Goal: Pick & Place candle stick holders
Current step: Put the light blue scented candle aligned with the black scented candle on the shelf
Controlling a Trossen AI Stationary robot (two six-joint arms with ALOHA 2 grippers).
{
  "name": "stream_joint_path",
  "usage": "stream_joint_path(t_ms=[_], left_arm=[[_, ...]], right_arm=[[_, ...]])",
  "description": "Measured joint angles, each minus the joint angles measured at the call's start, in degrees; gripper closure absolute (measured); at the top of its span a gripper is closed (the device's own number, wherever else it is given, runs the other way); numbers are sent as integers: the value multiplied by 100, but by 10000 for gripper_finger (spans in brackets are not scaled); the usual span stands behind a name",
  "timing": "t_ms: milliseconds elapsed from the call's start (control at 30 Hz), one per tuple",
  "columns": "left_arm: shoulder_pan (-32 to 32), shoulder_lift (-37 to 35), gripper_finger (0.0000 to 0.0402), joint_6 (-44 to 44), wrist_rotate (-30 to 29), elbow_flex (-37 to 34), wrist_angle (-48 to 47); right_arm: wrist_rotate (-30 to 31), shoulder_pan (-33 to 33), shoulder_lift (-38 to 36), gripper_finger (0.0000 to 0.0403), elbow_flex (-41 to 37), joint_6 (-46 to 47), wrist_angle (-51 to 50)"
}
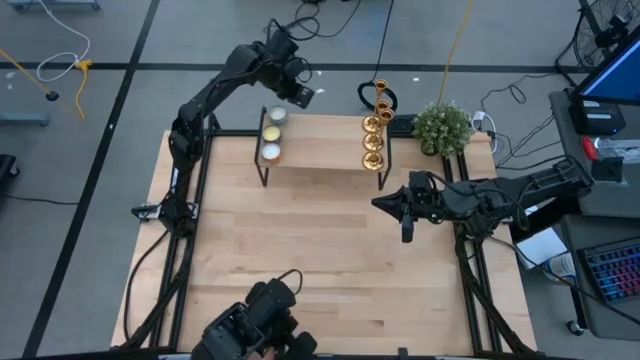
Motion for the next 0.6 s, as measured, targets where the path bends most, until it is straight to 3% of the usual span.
stream_joint_path(t_ms=[367, 600], left_arm=[[4, 0, 399, 1175, -461, 0, -606], [-41, 15, 400, 1942, -384, 0, -688]], right_arm=[[-153, -220, 0, 403, 0, 2, 23], [-179, -247, 0, 403, 0, 2, 48]])
